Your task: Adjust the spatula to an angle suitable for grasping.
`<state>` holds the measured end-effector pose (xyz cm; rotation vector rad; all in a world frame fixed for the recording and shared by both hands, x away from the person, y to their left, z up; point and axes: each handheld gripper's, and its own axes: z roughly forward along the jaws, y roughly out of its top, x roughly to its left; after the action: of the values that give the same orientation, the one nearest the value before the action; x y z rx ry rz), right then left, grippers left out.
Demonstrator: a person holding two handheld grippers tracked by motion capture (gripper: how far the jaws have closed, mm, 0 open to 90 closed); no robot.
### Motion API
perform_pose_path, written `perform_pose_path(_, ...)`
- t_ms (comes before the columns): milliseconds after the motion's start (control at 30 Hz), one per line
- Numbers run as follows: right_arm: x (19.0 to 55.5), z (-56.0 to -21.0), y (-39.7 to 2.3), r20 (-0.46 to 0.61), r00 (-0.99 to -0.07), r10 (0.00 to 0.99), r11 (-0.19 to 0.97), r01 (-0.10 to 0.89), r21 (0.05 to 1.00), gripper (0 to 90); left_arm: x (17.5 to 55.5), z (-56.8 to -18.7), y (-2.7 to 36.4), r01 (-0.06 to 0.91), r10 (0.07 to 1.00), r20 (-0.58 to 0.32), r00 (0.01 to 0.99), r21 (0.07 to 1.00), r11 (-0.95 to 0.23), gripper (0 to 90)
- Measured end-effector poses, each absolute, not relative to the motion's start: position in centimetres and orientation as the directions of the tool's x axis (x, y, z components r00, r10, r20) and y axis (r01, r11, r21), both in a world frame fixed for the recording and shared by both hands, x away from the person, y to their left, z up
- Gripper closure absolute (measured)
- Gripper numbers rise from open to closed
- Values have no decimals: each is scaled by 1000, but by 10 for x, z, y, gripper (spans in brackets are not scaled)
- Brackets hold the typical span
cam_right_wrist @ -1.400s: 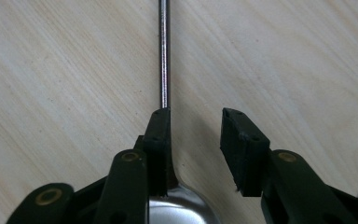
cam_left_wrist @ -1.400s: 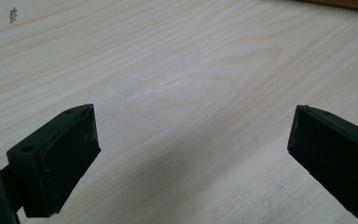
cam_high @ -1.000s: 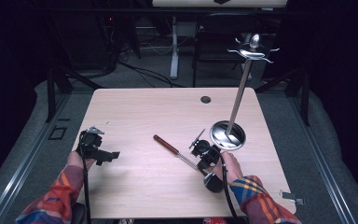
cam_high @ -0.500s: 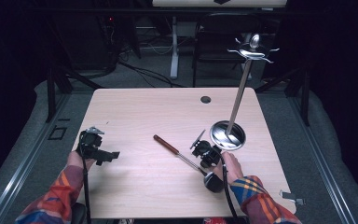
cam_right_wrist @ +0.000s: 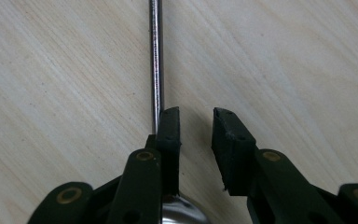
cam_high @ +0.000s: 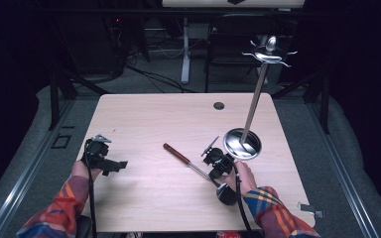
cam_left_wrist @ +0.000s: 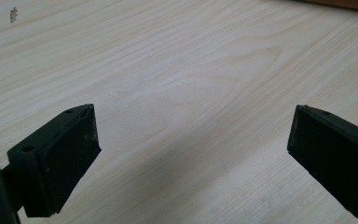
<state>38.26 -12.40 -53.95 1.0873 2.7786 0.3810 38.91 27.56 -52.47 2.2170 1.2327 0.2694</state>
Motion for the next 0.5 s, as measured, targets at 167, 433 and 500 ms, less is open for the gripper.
perform_pose_path(167,384,-531,-125,26,-729,684,685,653,323,699,389,-525,276,710,826,-100,555,575,-407,18)
perform_pose_path(433,381,-541,-116,27,-760,650,727,632,270,758,389,-525,276,710,826,-101,555,575,-406,18)
perform_pose_path(500,380,-541,-115,25,-765,644,733,625,268,835,389,-525,276,710,826,-101,555,575,-406,18)
